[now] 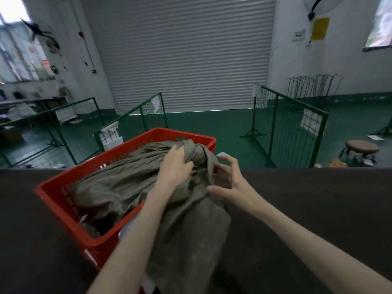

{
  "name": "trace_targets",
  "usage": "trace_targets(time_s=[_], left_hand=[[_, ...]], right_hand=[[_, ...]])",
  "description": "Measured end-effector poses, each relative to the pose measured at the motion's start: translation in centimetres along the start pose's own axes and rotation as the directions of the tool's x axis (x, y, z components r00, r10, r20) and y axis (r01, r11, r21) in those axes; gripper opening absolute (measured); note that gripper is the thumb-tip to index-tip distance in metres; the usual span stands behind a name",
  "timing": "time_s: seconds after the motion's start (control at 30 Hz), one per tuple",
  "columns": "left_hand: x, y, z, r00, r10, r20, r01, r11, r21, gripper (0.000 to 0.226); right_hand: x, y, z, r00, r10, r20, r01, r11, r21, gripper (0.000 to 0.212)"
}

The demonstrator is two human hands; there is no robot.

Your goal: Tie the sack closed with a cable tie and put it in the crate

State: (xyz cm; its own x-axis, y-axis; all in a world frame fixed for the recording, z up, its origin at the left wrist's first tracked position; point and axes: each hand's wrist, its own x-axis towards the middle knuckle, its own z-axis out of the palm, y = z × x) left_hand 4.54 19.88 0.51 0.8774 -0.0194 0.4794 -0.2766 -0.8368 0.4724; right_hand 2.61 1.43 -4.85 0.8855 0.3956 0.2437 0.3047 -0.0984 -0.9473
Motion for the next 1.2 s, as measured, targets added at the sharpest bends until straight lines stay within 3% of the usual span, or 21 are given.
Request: trace_targets(time_s=[0.07,0.17,0.27,0.37,0.43,0.5,0.6,0.7,0.73,0.8,0.83,0.9,0.97,1.03,1.1,1.2], left_hand=[[2.4,-1.9,-2.9,0.998,0.035,0.056,-0.048,0.963,0.266,0.037],[4.9,-5.0,-6.4,0.996,0.065,0.064,-0.089,0.859,0.505,0.026],[5.6,-8.3,-7.1,0.977,0.121,0.178,-0.213,0.664,0.717,0.026],[4.9,-10.5,-5.5,0.906,0.137,0.400,-0.418,0.437,0.797,0.030],[3.5,-11.6,-3.5,0.839,-0.005,0.544,-0.473,0.485,0.735,0.030],[2.0,-12.6,-1.5,0.743,-0.198,0.639,-0.392,0.645,0.656,0.028],[0.9,-13.1,-0.5,0.638,-0.385,0.667,-0.175,0.771,0.612,0.030],[0.8,-12.7,-1.1,0.534,-0.475,0.699,0.009,0.830,0.558,0.054],[0.7,-12.3,-1.5,0.495,-0.520,0.696,0.131,0.837,0.532,0.061],[0.6,-11.2,-2.1,0.359,-0.595,0.719,0.464,0.782,0.416,0.058],[0.6,-10.6,-2.1,0.317,-0.606,0.730,0.524,0.753,0.398,0.053],[0.9,-9.9,-1.9,0.362,-0.643,0.675,0.550,0.732,0.402,0.066],[1.2,-9.7,-1.1,0.511,-0.634,0.581,0.409,0.773,0.485,0.074],[1.4,-9.8,-0.6,0.683,-0.547,0.485,0.218,0.785,0.579,0.059],[1.5,-8.8,-0.2,0.827,-0.423,0.371,0.147,0.799,0.583,0.042],[1.6,-5.5,0.4,0.938,-0.273,0.214,0.139,0.860,0.490,0.036]], right_hand=[[0.6,-0.3,1.4,0.998,-0.060,0.010,0.060,0.996,-0.066,0.062],[1.8,-0.5,2.9,0.982,-0.163,0.092,0.185,0.924,-0.336,0.047],[2.8,-0.4,4.2,0.964,-0.156,0.217,0.241,0.860,-0.449,0.051],[3.4,-0.3,5.0,0.957,-0.127,0.262,0.247,0.828,-0.503,0.053],[3.4,0.1,4.9,0.966,-0.107,0.235,0.214,0.840,-0.499,0.050],[3.2,0.7,4.3,0.976,-0.078,0.205,0.174,0.844,-0.507,0.046],[2.5,1.8,2.8,0.990,-0.020,0.142,0.091,0.851,-0.517,0.041],[1.6,2.8,1.3,0.995,0.057,0.082,-0.012,0.882,-0.472,0.033],[1.4,3.1,0.9,0.995,0.073,0.065,-0.035,0.887,-0.461,0.032],[1.1,3.6,0.3,0.993,0.106,0.043,-0.076,0.891,-0.447,0.029],[0.9,3.6,0.0,0.992,0.121,0.033,-0.094,0.894,-0.438,0.027],[0.3,3.6,-0.6,0.991,0.134,0.021,-0.114,0.905,-0.411,0.023],[-0.4,3.4,-1.3,0.991,0.134,0.019,-0.117,0.918,-0.379,0.019],[-0.9,3.2,-2.0,0.991,0.130,0.010,-0.119,0.930,-0.348,0.018],[-1.5,2.9,-2.8,0.991,0.135,-0.010,-0.130,0.933,-0.335,0.016],[-2.6,2.6,-3.9,0.986,0.161,-0.051,-0.168,0.938,-0.304,0.016]])
